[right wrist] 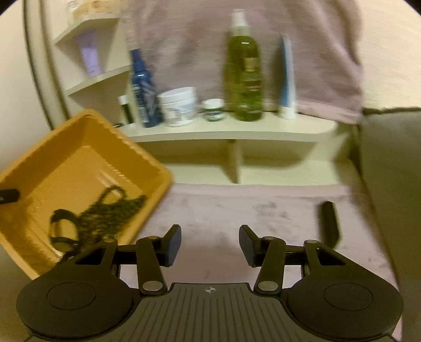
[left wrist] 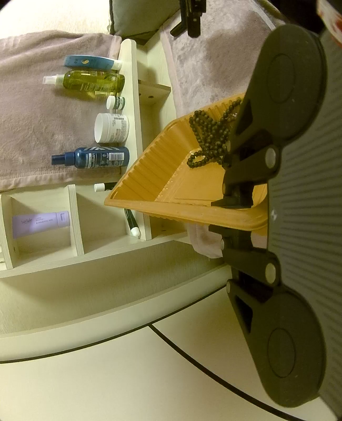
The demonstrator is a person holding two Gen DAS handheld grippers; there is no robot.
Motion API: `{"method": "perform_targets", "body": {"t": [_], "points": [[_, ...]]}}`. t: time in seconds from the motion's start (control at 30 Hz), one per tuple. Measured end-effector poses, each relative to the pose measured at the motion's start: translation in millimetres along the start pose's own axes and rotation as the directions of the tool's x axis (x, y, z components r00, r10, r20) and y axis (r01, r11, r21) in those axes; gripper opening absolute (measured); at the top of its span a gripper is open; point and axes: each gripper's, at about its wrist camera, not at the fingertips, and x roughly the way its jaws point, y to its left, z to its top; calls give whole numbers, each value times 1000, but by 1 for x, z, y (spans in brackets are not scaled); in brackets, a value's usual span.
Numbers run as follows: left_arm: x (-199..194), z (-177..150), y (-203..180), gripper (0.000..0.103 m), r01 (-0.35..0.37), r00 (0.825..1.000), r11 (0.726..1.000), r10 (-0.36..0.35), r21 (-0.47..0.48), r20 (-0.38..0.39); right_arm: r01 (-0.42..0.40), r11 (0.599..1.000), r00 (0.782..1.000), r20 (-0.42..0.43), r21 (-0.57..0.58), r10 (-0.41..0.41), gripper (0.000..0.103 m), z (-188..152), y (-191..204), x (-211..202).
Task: Organize jewelry
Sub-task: 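Move the right gripper to the black tube and grasp it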
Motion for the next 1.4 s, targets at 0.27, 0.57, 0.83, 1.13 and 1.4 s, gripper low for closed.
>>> {"method": "perform_targets", "body": {"t": [0.27, 0.57, 0.83, 1.13, 1.4], "points": [[0, 0, 0, 9, 0, 1000, 1000, 0, -4, 0, 139, 990, 990, 14, 39, -140, 49, -11, -37, -6], [0, 0, 0, 9, -1, 1000, 1000, 1, -1, -3, 239, 968, 970, 23, 75, -242, 49, -16, -77, -2], [1, 0, 0, 9, -4, 1000, 1000, 4, 2, -6, 267, 962, 963, 15, 60, -268, 49, -14, -97, 21], [1, 1, 0, 9, -6, 1000, 1000, 6, 6, -12, 274, 962, 962, 9, 22, -274, 49, -8, -100, 44], [1, 1, 0, 9, -5, 1000, 1000, 5, 5, -13, 294, 956, 956, -4, -4, -294, 48, -7, -101, 64]]}}
